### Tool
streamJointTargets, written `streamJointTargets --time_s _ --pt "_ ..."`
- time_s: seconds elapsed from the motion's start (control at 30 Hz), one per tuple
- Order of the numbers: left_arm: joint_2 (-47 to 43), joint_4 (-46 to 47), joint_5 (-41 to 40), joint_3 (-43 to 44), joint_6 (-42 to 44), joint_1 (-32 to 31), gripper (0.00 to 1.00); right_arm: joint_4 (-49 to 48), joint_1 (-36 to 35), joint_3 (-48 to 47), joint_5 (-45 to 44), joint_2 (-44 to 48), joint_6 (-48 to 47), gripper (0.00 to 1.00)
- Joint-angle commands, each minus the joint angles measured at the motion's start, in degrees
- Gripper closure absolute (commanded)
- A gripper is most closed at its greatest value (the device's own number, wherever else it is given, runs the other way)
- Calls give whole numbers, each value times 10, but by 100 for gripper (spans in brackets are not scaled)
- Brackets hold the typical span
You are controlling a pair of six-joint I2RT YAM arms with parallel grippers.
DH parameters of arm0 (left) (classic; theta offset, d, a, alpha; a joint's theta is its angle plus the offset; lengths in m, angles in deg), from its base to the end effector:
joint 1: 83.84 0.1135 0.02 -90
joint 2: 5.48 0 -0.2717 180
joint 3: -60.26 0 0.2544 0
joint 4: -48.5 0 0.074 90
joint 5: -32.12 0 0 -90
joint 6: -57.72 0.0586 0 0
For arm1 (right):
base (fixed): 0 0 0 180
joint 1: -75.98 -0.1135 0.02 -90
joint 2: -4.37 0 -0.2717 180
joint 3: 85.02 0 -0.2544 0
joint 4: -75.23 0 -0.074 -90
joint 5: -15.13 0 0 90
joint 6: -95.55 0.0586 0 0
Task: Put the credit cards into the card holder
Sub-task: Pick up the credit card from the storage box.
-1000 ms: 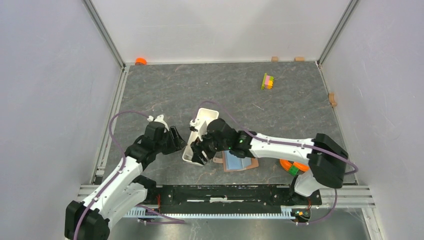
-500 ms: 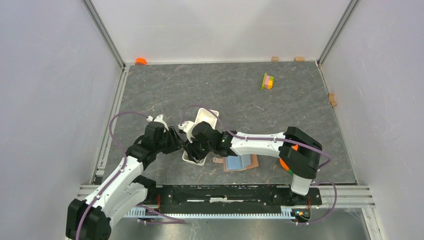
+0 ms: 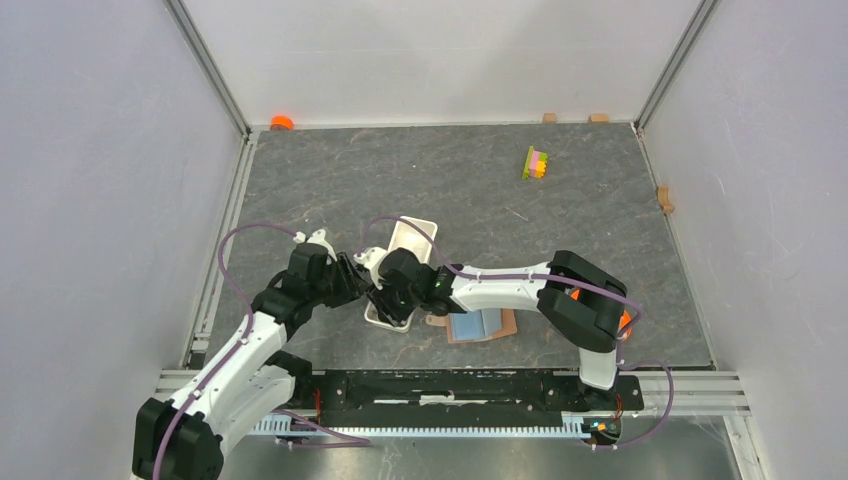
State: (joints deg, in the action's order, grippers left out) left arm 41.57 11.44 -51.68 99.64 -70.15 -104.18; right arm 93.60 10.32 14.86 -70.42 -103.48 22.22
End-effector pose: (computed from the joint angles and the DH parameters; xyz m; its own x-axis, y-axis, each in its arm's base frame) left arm 0.1675 -0.0688 0.1853 -0.7772 -0.3628 -0.5142 -0.0755 0.8650 -0.4961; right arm 0.1691 0.3848 0.1583 -0.5514 -0.5251 -0.6482 -0.8062 0.5350 0.2525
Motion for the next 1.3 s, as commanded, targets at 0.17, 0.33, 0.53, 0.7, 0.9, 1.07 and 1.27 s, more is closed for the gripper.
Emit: streamJointTargets --time_s 0.17,0.33,0.53,0.7,0.9,1.07,1.27 --pt "1 22 8 -3 -9 4 53 -18 -11 -25 16 19 9 64" --pt "4 25 8 -3 -8 5 53 -17 -12 -23 29 32 14 70" --pt "5 24 8 -5 -7 6 53 -18 -12 -24 40 42 21 77" --pt "6 25 9 -5 -7 6 54 -13 -12 -26 42 44 22 77" --pt "7 26 12 -6 -6 7 54 -12 -12 -28 48 49 24 75" --pt "10 26 12 -6 -6 7 54 -13 -12 -29 59 50 25 72" --pt "10 25 12 -6 -6 8 54 -13 -12 -29 62 48 24 91"
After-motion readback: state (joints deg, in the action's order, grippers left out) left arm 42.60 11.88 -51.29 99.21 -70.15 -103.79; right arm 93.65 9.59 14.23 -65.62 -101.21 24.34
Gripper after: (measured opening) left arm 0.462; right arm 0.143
